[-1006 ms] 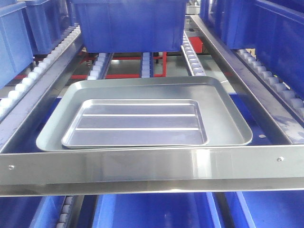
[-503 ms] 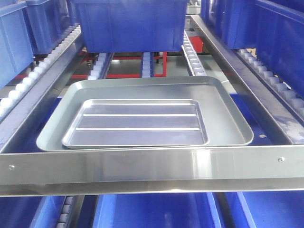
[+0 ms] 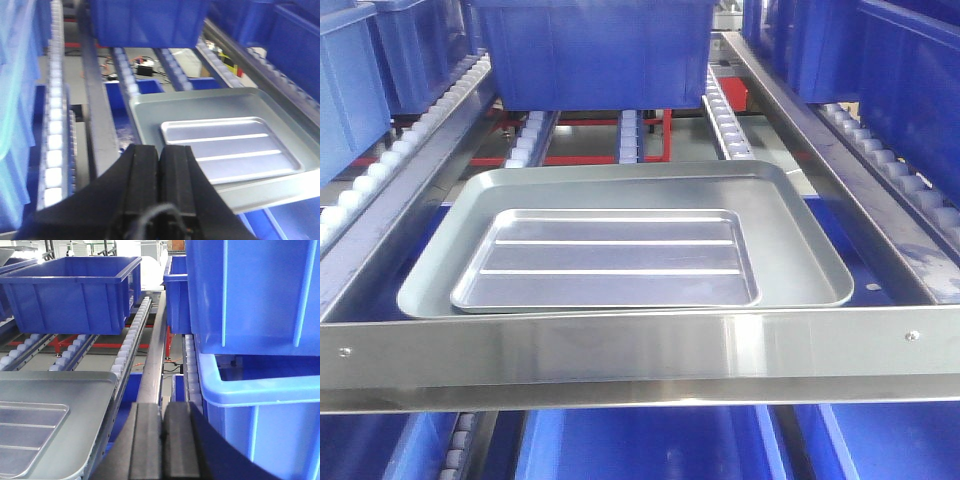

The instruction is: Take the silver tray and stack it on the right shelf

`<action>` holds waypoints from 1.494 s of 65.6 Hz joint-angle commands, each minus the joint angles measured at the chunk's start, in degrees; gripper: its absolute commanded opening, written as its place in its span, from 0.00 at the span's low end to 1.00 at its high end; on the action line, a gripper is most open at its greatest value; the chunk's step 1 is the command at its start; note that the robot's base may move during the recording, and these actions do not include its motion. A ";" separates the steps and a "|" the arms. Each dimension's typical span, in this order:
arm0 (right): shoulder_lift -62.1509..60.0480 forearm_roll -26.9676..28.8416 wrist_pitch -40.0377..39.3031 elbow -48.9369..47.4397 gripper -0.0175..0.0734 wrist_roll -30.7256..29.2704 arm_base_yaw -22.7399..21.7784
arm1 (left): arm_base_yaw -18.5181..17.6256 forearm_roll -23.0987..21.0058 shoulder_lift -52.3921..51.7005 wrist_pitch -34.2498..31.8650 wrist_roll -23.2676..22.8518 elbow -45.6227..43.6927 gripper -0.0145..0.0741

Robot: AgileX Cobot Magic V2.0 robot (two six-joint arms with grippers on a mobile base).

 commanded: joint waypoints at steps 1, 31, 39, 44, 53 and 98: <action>-1.01 0.18 -5.10 -0.02 0.25 -0.58 -0.24 | 4.46 -1.72 0.57 -10.47 0.14 1.20 0.06; -1.01 0.18 -5.10 -0.02 0.25 -0.58 -0.24 | 19.70 -8.32 -7.46 -22.41 6.98 19.85 0.06; -1.01 0.18 -5.10 -0.02 0.25 -0.58 -0.24 | 19.70 -8.32 -7.30 -21.91 7.72 19.85 0.06; -1.01 0.18 -5.10 -0.02 0.25 -0.58 -0.24 | 19.70 -8.32 -7.30 -21.91 9.49 19.85 0.06; -1.01 0.18 -5.10 -0.02 0.25 -0.58 -0.24 | 19.70 -8.32 -7.30 -22.94 10.08 19.85 0.06; -1.01 0.18 -5.10 -0.02 0.25 -0.58 -0.24 | 19.70 -8.32 -7.30 -26.36 10.08 19.85 0.06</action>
